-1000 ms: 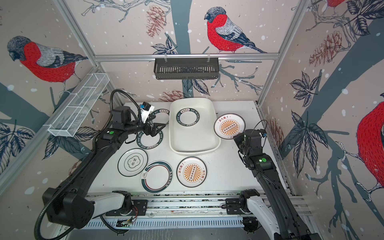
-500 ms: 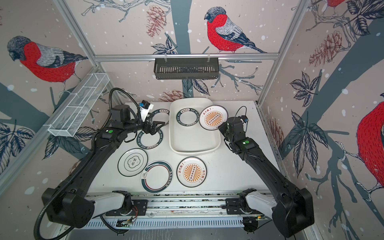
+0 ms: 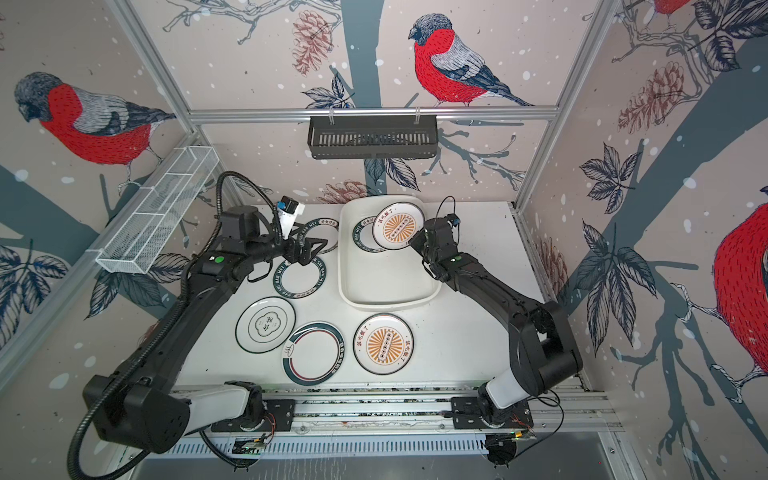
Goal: Place the plates into the plastic bin on the countertop
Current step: 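Lift the orange-sunburst plate and carry it over the white bin, then lower the plate onto the green-rimmed plate in the bin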
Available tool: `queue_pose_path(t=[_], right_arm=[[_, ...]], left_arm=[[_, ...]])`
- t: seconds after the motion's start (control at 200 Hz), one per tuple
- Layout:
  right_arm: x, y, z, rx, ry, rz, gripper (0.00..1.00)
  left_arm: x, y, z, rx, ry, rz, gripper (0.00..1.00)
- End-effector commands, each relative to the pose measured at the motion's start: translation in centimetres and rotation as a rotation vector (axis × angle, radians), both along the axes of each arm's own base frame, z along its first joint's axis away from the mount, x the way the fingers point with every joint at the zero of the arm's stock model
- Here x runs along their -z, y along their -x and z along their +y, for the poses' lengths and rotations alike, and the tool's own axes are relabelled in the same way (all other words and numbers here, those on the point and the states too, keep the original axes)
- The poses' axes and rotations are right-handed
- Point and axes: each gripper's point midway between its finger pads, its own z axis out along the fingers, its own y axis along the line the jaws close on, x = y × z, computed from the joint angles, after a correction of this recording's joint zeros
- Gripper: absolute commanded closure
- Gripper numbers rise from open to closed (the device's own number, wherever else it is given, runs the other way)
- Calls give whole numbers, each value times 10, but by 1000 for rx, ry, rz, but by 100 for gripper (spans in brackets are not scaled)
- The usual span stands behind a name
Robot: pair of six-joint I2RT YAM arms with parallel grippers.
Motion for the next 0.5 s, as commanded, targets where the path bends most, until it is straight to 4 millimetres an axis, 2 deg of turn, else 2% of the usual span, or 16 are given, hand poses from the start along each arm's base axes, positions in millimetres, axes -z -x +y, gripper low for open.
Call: queue_pose_path(t=[0.0,0.235,0.495], right_arm=[[-14,-17,23,-62,-53,-72,98],[9,-41,55,-151,-65,-13,98],[43,-63,74,-190,-65,31,98]], left_arm=[[1,2,1,-3,-1,22,3],[-3,5,2,-9,1,16,3],[-1,5,1,-13,19,37,3]])
